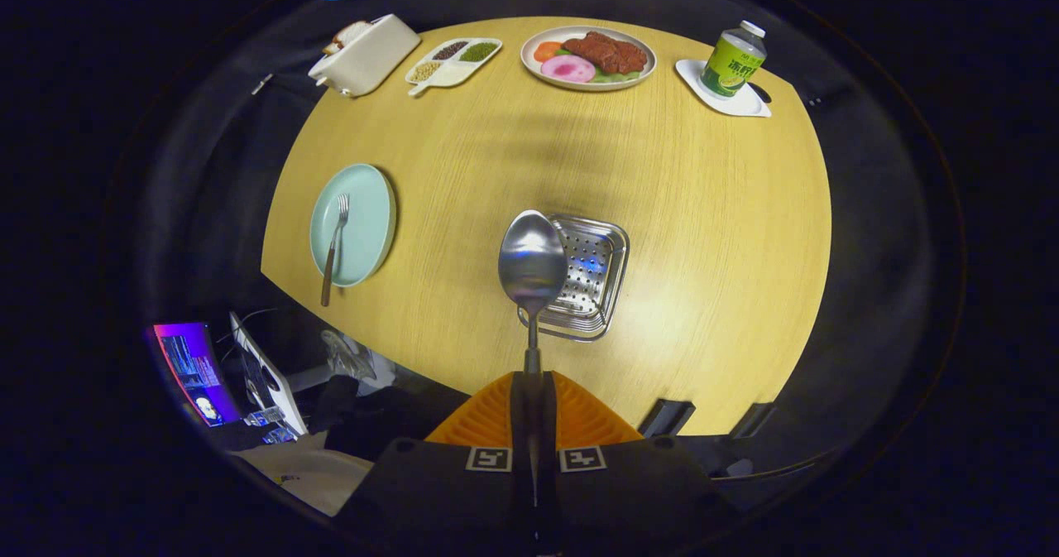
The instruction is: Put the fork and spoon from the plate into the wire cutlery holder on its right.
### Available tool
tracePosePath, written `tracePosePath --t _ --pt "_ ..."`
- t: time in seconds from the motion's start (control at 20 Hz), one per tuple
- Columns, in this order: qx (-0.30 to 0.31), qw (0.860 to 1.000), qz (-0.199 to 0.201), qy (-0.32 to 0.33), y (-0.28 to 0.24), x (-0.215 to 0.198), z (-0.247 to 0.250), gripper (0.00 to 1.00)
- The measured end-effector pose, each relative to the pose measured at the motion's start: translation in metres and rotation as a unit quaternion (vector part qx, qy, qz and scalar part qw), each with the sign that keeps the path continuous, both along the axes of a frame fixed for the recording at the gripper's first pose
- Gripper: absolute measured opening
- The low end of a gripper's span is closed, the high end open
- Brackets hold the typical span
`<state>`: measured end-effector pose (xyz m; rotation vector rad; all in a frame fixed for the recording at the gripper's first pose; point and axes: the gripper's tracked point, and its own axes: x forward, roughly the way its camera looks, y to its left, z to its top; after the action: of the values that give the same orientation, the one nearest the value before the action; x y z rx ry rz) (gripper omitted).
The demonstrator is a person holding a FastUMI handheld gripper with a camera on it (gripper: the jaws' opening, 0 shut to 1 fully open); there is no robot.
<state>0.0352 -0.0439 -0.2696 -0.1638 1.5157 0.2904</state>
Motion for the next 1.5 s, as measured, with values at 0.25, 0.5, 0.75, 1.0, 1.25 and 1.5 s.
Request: tracePosePath --t 0.25,0.5,0.75,1.0,1.25,1.5 --pt "-0.033 0.997 0.015 0.069 -0.014 0.004 -0.025 0.06" --pt "-0.043 0.991 -0.033 0.12 -0.013 0.011 -0.044 0.06" --pt "-0.037 0.991 -0.026 0.124 -0.01 0.01 -0.046 0.26" --pt "-0.004 0.996 -0.03 0.078 -0.002 0.021 -0.02 1.0" --pt "0.006 0.999 -0.037 -0.029 -0.011 0.027 0.022 1.0" --pt "0.04 0.984 -0.037 -0.169 0.008 0.02 0.089 0.99"
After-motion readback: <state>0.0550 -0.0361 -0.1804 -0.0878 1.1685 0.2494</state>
